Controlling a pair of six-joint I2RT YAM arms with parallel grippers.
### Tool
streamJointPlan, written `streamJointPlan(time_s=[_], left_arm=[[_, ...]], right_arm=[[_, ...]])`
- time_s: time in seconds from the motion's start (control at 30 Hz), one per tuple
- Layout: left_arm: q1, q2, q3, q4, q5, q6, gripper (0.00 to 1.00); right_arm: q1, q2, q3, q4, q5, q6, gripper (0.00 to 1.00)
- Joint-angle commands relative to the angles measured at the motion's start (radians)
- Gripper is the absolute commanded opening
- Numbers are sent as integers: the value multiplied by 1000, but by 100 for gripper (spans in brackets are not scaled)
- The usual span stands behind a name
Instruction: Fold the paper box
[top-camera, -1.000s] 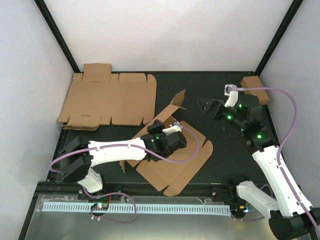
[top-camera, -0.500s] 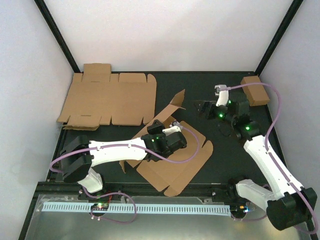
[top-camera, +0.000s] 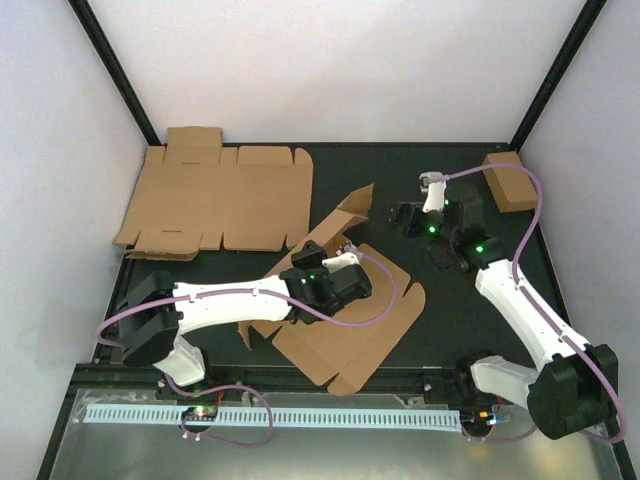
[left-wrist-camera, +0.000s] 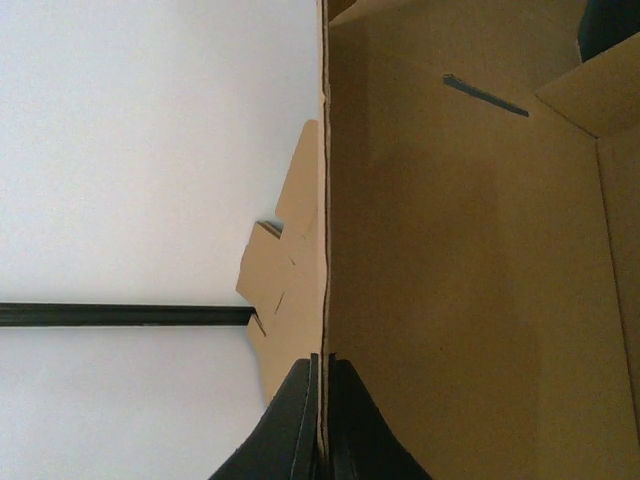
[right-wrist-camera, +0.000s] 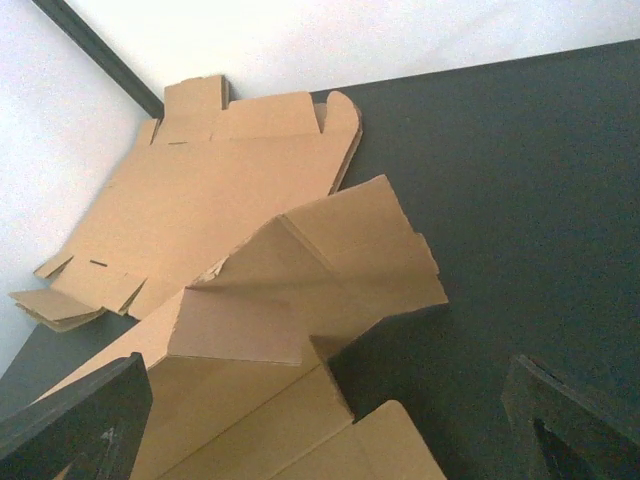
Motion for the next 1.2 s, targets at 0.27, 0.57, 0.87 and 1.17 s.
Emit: streamJointPlan(time_s=[0.27,0.57,0.87,1.17], left_arm=[[-15,-28,28,-41,-12,-20,1],[-30,-25,40,-98,-16,-75,2],[-51,-12,57,-128,-24,-101,2],[-74,-1,82,-178,-40,-141,2]], right_arm=[[-3,62,-20,172,-131,-115,100],[-3,115,-33,268,-157,-96,100],[-3,109,-31,250,-130,-138,100],[-3,86,-37,248,-103,-154,100]])
